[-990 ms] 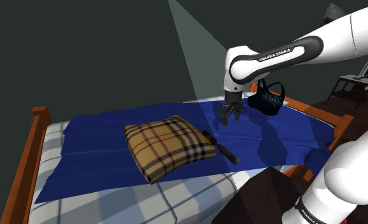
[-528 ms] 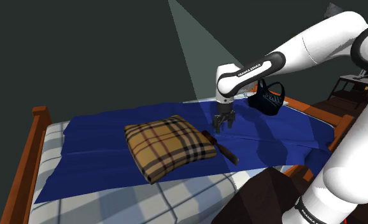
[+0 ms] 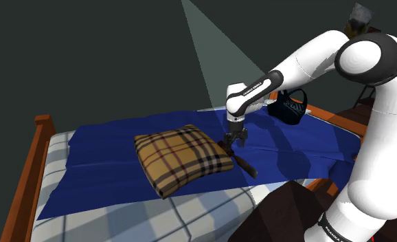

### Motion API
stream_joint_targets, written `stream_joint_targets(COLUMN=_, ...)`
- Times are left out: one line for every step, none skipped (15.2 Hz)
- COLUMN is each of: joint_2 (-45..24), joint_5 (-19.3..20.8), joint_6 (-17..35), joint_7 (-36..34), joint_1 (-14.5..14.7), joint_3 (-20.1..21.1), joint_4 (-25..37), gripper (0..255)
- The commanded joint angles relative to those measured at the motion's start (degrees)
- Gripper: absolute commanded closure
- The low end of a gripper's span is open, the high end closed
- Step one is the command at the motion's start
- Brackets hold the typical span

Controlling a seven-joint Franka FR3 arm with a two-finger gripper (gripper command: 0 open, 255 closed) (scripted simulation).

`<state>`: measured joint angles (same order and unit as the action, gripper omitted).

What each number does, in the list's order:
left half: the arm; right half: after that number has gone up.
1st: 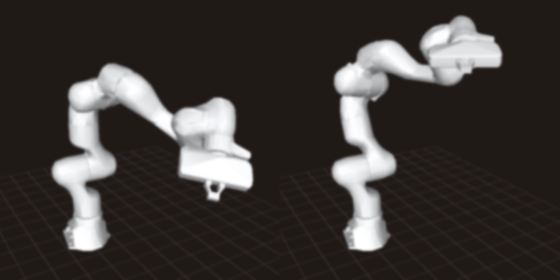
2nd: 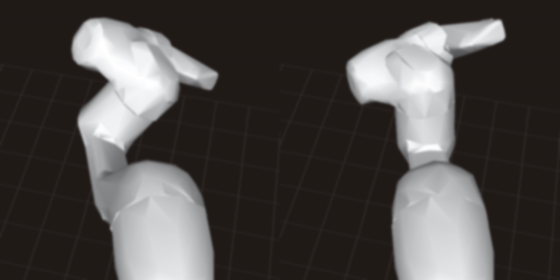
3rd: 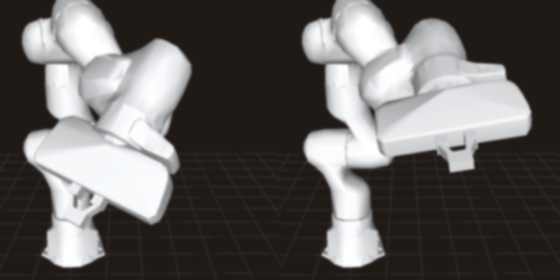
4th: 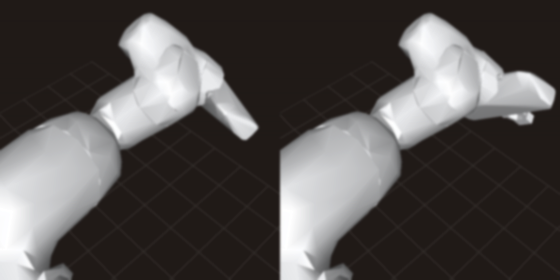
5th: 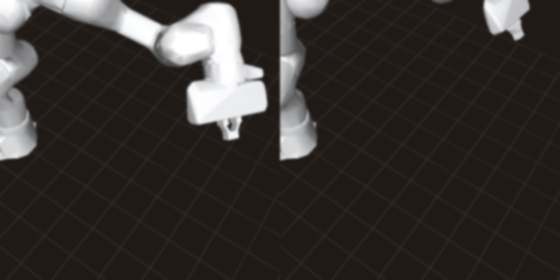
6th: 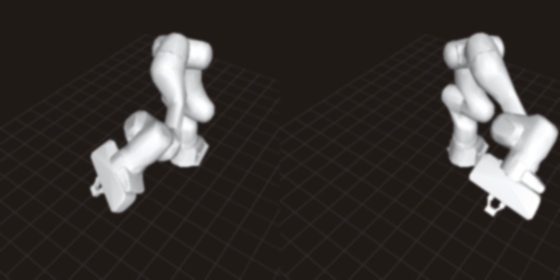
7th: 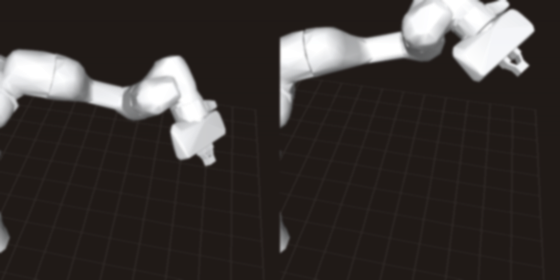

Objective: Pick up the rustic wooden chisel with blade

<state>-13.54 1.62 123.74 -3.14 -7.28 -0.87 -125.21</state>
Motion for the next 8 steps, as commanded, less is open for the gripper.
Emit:
stream_joint_targets(joint_2=-1.2, joint_5=0.0, joint_6=1.3, joint_7=0.0, joint_1=0.0, joint_3=0.0, joint_4=-0.1, gripper=0)
stream_joint_targets(joint_2=-1.8, joint_5=0.0, joint_6=1.9, joint_7=0.0, joint_1=0.0, joint_3=0.0, joint_4=-0.2, gripper=0)
stream_joint_targets(joint_2=-2.4, joint_5=0.0, joint_6=2.6, joint_7=-0.1, joint_1=0.0, joint_3=0.0, joint_4=-0.2, gripper=0)
stream_joint_targets(joint_2=-3.3, joint_5=0.0, joint_6=3.7, joint_7=-0.1, joint_1=0.0, joint_3=0.0, joint_4=-0.4, gripper=0)
stream_joint_targets(joint_2=-3.3, joint_5=0.0, joint_6=3.7, joint_7=-0.1, joint_1=0.0, joint_3=0.0, joint_4=-0.4, gripper=0)
stream_joint_targets(joint_2=-3.3, joint_5=0.0, joint_6=3.7, joint_7=-0.1, joint_1=0.0, joint_3=0.0, joint_4=-0.4, gripper=0)
stream_joint_targets(joint_2=-3.4, joint_5=0.0, joint_6=3.6, joint_7=-0.1, joint_1=0.0, joint_3=0.0, joint_4=-0.3, gripper=255)
stream_joint_targets(joint_2=-3.4, joint_5=0.0, joint_6=3.6, joint_7=-0.1, joint_1=0.0, joint_3=0.0, joint_4=-0.2, gripper=255)
